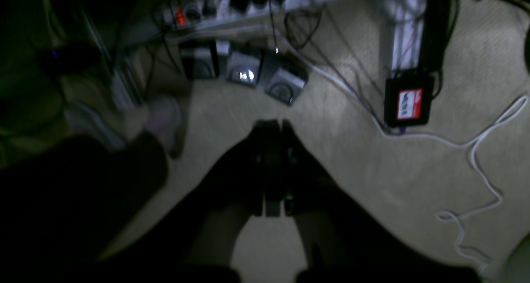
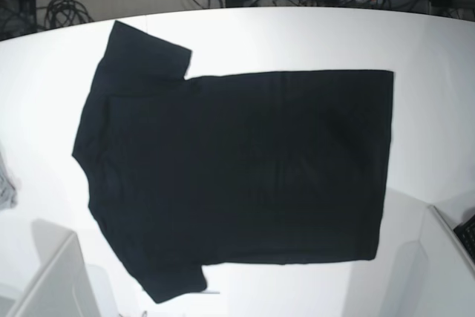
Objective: Fold the T-shirt properly
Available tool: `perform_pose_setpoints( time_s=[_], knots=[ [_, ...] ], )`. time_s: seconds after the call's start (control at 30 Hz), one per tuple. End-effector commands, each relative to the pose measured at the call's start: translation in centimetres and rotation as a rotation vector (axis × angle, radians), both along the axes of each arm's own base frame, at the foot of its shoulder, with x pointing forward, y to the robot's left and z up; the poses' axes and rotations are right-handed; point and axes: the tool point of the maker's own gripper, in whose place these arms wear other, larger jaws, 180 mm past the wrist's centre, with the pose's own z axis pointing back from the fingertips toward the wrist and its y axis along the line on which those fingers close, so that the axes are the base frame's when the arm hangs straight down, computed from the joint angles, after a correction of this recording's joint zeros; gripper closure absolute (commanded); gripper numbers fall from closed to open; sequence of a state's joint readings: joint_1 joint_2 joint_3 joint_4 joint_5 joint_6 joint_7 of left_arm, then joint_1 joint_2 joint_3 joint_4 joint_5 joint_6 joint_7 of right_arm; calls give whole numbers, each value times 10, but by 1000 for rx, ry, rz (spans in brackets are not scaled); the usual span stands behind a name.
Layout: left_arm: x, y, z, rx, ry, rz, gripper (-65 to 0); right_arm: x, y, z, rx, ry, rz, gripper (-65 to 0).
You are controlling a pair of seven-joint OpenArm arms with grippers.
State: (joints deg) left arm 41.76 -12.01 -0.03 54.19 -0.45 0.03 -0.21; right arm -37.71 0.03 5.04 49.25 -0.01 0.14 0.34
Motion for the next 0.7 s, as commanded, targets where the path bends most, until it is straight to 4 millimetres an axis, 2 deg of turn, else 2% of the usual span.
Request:
perform_pose_setpoints(
  time_s=[0.0,0.17,0.27,0.33,0.43,0.5,0.67],
  knots=[
    [-11,4,11,5,1,-11,0,-8,-11,8,-23,-7,-11,0],
    [-7,17,47,-39,-70,94,0,-11,-42,39,-96,-62,-51,0],
    [3,19,69,-75,-116,124,0,-3,-62,61,-143,-90,-66,0],
    [13,13,83,-102,-149,105,0,6,-75,77,-175,-123,-74,0],
    [34,1,105,-133,-217,86,0,26,-86,99,-192,-192,-119,0],
    [49,4,122,-127,-272,90,0,44,-96,115,-198,-250,-180,0],
    [103,15,168,-93,-458,101,0,102,-119,159,-227,-415,-243,0]
  ],
)
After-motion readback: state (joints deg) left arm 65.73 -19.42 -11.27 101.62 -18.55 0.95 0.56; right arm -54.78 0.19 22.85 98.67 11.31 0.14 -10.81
